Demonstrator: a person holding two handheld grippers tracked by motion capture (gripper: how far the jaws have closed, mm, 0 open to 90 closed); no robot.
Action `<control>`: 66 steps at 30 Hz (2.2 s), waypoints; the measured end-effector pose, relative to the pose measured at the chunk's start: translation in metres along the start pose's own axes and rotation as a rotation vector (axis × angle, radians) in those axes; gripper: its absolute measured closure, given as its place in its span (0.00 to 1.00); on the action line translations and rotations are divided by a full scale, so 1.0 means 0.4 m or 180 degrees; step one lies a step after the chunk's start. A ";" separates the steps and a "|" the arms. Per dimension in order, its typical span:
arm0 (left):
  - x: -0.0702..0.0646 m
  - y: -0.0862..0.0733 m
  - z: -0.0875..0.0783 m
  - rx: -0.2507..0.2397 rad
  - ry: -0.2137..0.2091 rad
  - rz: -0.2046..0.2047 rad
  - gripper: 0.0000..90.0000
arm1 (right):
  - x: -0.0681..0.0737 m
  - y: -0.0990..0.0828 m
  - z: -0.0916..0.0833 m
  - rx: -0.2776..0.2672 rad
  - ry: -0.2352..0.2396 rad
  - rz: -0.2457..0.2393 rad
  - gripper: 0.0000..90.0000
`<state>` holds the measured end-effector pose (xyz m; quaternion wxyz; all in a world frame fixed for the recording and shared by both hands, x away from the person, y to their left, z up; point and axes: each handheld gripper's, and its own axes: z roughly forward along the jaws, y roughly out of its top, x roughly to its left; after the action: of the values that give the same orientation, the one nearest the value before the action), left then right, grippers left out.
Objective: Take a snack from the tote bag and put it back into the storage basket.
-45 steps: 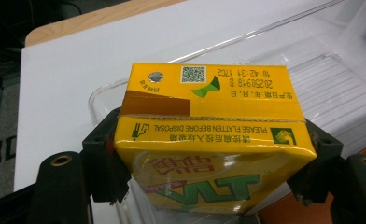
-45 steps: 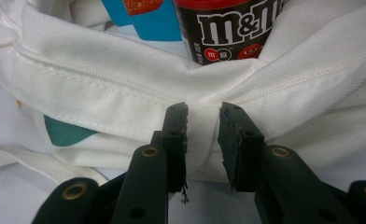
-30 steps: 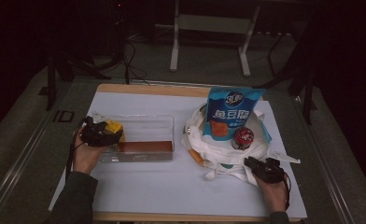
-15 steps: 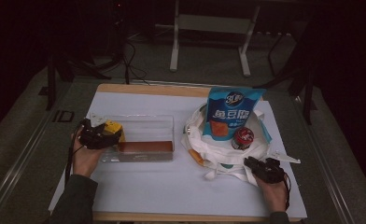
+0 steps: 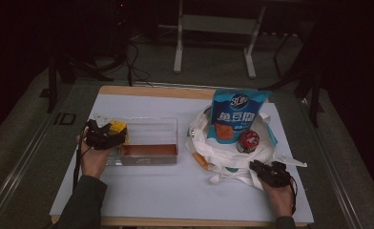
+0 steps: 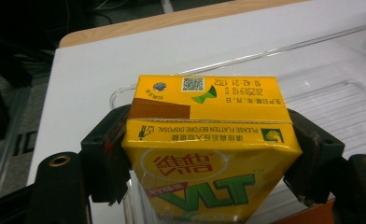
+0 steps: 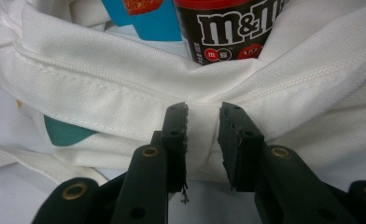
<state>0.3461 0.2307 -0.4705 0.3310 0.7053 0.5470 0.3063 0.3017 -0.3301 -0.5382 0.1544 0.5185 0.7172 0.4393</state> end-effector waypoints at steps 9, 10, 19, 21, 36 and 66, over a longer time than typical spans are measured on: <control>0.009 -0.010 -0.019 0.0125 -0.0149 0.0037 0.29 | 0.000 0.000 0.000 0.0002 -0.0004 -0.0004 0.80; 0.010 -0.012 -0.022 0.0130 -0.0163 0.0044 0.29 | 0.001 0.000 0.000 0.0003 -0.0006 -0.0005 0.80; 0.007 -0.023 -0.046 0.0161 -0.0136 0.0084 0.27 | 0.000 0.000 0.000 0.0000 -0.0001 -0.0001 0.80; 0.007 -0.026 -0.050 0.0163 -0.0139 0.0075 0.26 | 0.000 0.000 0.000 0.0000 -0.0001 -0.0001 0.80; 0.013 -0.025 -0.084 0.0049 -0.0180 0.0117 0.28 | 0.001 0.000 0.000 0.0003 -0.0007 -0.0007 0.80; -0.008 0.050 -0.122 -0.0222 -0.0641 0.0121 0.32 | -0.002 0.000 0.000 0.0000 0.0059 0.0008 0.75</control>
<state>0.3181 0.2305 -0.4259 0.4027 0.7308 0.4865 0.2590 0.3020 -0.3306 -0.5381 0.1472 0.5152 0.7179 0.4444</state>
